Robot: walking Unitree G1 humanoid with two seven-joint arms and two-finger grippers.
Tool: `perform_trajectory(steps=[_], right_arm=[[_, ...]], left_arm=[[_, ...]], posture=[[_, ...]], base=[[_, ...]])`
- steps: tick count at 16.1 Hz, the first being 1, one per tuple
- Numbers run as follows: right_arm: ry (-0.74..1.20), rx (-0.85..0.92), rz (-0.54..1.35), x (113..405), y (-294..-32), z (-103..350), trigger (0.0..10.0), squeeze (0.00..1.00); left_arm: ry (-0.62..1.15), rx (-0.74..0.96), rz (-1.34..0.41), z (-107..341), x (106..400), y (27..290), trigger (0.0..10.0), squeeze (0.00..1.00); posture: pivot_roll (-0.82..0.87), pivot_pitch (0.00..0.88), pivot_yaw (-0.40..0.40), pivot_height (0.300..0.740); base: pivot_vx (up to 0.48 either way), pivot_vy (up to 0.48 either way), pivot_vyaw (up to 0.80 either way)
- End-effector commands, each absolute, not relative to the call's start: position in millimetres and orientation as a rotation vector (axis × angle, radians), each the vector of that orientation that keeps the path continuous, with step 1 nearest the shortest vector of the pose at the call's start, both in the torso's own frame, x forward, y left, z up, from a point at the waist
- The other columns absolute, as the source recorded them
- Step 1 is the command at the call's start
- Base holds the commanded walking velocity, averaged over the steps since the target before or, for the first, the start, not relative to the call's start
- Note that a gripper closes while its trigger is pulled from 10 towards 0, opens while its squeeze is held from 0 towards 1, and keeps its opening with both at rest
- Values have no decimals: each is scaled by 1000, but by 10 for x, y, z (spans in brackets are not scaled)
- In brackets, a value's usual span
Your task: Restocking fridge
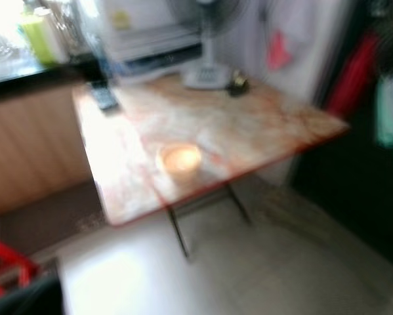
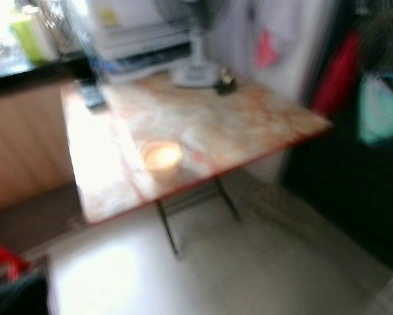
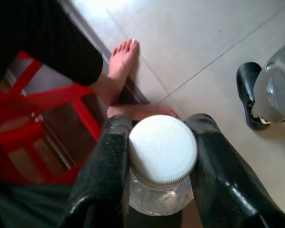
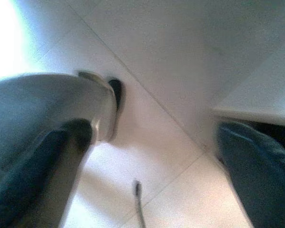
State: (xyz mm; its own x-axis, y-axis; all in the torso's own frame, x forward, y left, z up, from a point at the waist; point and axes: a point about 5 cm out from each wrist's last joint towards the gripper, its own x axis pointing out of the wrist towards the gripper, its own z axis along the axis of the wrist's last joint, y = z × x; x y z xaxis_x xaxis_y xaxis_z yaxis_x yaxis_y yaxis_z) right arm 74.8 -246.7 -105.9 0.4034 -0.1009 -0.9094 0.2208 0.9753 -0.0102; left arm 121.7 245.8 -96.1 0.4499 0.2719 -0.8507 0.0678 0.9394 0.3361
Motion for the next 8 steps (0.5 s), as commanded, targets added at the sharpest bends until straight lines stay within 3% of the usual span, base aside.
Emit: perform_trajectory(steps=[1,4,8], right_arm=[[1149,131,-211,703,-2461,-1069,10000,0],[1155,139,-217,690,-2450,-1076,10000,0],[1161,139,-210,671,-2442,-1081,10000,0]], left_arm=[[1100,354,119,-960,1229,2449,10000,0],[1108,367,113,-962,1224,2454,10000,0],[1099,353,91,-963,1264,2402,10000,0]], posture=[[-4,0,26,740],[-7,0,31,740],[-25,0,38,740]], base=[[-292,0,0],[0,0,0],[0,0,-800]])
